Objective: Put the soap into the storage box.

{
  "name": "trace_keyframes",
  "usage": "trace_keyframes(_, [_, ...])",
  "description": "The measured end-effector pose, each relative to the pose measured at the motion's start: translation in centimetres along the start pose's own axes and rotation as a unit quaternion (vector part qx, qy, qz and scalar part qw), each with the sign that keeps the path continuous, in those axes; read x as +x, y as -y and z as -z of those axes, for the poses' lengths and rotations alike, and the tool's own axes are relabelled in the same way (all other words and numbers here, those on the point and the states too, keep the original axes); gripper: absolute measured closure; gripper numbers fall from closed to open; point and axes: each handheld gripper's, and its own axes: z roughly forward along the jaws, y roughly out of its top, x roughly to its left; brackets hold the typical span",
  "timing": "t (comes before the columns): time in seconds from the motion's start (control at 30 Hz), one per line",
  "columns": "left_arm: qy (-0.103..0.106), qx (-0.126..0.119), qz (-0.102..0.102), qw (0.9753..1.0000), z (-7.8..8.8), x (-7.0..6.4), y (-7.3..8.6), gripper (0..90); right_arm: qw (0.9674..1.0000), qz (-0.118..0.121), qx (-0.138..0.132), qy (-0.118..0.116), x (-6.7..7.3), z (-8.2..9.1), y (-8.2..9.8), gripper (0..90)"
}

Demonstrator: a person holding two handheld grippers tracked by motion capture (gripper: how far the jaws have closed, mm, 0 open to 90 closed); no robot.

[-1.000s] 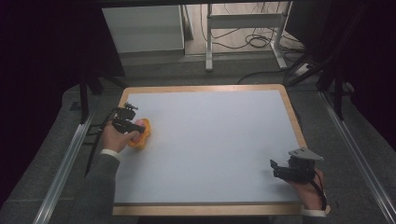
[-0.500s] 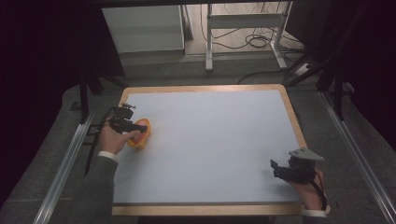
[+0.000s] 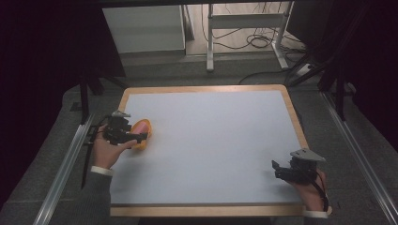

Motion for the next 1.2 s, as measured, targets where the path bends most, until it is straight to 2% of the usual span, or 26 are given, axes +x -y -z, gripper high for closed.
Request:
trace_keyframes(0.1, [0.009, -0.008, 0.001, 0.9999, 0.1, -0.4, 1.1, 21.5, 1.0, 0.0, 0.0, 0.0, 0.0, 0.0, 0.0, 7.5])
trace_keyframes(0.3, [0.02, -0.01, -0.008, 0.9997, 0.1, -1.2, 3.3, 21.5, 1.0, 0.003, 0.0, 0.001, 0.1, 0.0, -0.1, 7.5])
trace_keyframes(0.33, [0.02, -0.01, -0.008, 0.9997, 0.1, -1.2, 3.3, 21.5, 1.0, 0.003, 0.0, 0.001, 0.1, 0.0, -0.1, 7.5])
trace_keyframes(0.47, [0.019, -0.014, -0.009, 0.9997, 0.3, -1.6, 4.9, 21.5, 1.0, 0.004, 0.001, 0.001, 0.2, 0.0, -0.1, 7.5])
trace_keyframes(0.6, [0.025, -0.017, -0.004, 0.9995, 0.3, -1.9, 6.2, 21.2, 1.0, 0.004, 0.001, 0.001, 0.3, -0.1, -0.1, 7.5])
trace_keyframes(0.8, [0.031, -0.01, 0.009, 0.9994, -0.3, -1.6, 8.3, 20.9, 1.0, 0.007, -0.003, 0.0, 0.5, 0.0, -0.2, 7.5])
trace_keyframes(0.9, [0.031, -0.011, 0.015, 0.9994, -0.6, -1.4, 8.9, 20.9, 1.0, 0.009, -0.004, 0.0, 0.7, 0.1, -0.3, 7.5])
trace_keyframes(1.0, [0.032, -0.002, 0.013, 0.9994, -0.8, -1.3, 9.0, 20.7, 0.9999, 0.012, -0.007, 0.0, 0.8, 0.1, -0.4, 7.5])
trace_keyframes(1.2, [0.032, -0.003, 0.013, 0.9994, -0.9, -1.1, 9.1, 20.6, 0.9998, 0.018, -0.012, 0.0, 1.1, 0.1, -0.6, 7.5])
